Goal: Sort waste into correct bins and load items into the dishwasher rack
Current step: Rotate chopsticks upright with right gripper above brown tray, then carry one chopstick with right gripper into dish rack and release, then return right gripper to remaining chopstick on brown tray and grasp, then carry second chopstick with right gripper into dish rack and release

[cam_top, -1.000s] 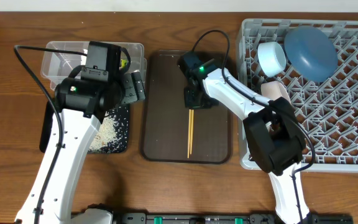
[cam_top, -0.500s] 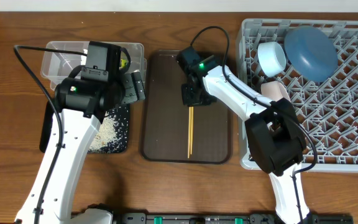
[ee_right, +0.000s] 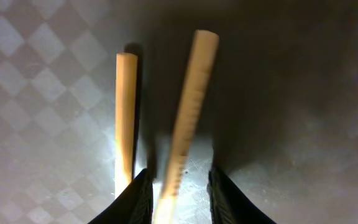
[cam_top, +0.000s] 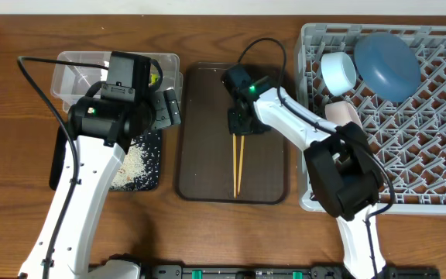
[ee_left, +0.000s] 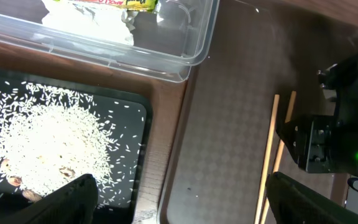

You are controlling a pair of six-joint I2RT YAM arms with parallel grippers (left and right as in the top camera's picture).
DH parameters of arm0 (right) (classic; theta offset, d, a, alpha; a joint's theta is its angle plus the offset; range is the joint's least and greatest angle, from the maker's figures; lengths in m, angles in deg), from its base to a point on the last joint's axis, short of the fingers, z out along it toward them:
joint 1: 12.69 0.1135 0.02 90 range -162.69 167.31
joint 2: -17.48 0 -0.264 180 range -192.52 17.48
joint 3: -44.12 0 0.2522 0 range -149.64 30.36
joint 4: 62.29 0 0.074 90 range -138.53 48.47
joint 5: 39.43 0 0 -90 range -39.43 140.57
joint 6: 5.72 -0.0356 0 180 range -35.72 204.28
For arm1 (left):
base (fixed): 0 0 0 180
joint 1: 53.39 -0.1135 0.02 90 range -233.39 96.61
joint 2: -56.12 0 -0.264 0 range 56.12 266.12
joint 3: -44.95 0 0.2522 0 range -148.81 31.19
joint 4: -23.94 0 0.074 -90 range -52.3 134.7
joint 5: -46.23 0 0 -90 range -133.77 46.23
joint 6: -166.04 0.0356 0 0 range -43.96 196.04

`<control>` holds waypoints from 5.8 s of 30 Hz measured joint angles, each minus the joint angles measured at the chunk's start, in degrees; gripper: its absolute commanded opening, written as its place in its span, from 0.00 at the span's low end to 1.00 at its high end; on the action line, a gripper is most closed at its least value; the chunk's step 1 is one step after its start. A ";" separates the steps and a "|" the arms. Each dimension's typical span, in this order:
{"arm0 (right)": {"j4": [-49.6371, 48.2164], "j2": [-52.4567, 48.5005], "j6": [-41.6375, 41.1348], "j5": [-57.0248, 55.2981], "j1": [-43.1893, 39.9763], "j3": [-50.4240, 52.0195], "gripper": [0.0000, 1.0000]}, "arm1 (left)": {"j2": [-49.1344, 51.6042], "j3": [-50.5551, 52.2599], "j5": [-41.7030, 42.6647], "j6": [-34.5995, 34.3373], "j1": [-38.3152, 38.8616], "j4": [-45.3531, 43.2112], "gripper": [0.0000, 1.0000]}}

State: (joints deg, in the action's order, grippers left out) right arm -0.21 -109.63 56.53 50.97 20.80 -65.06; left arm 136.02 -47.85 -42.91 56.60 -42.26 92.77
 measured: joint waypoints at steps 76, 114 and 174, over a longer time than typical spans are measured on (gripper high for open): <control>19.37 27.69 -36.02 -19.34 -50.14 10.08 0.27 | 0.00 0.00 0.00 0.00 0.00 0.00 0.89; 1.64 9.68 -8.90 -6.25 4.52 2.01 0.30 | 0.00 0.00 0.02 0.00 0.00 0.02 0.89; 32.54 32.94 -45.75 -16.79 -41.77 -0.09 0.02 | 0.00 0.00 0.00 0.00 0.00 0.00 0.89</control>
State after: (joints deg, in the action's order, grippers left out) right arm 32.33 -76.69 10.79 34.19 -20.97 -65.15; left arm 136.02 -47.85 -42.91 56.60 -42.26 92.77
